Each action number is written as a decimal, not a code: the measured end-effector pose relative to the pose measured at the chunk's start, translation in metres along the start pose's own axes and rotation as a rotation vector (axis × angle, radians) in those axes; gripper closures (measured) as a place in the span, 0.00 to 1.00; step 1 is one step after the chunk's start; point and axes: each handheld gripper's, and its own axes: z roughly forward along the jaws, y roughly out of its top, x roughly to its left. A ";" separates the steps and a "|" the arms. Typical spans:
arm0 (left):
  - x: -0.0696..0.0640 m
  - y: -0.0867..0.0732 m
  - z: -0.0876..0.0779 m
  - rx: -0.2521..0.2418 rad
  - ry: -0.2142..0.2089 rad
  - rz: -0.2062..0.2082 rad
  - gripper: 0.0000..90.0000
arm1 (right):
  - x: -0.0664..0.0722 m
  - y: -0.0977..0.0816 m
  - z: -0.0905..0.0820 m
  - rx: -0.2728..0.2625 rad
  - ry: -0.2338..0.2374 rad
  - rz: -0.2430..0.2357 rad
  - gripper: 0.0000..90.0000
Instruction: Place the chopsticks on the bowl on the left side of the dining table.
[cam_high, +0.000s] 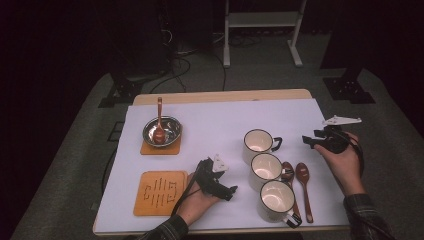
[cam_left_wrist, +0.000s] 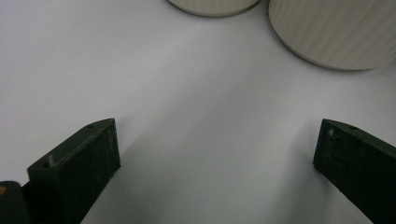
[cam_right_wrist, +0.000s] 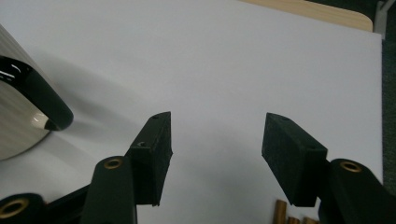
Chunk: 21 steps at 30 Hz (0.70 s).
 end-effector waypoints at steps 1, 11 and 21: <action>0.000 0.000 0.000 0.000 0.001 0.004 0.00 | -0.001 -0.002 -0.001 0.001 -0.002 0.001 0.46; 0.000 0.000 0.000 0.003 0.001 0.005 0.00 | -0.008 -0.015 -0.005 0.028 -0.021 0.011 0.48; 0.000 0.000 0.000 0.003 0.000 0.004 0.00 | -0.017 -0.025 0.003 0.078 -0.051 0.015 0.52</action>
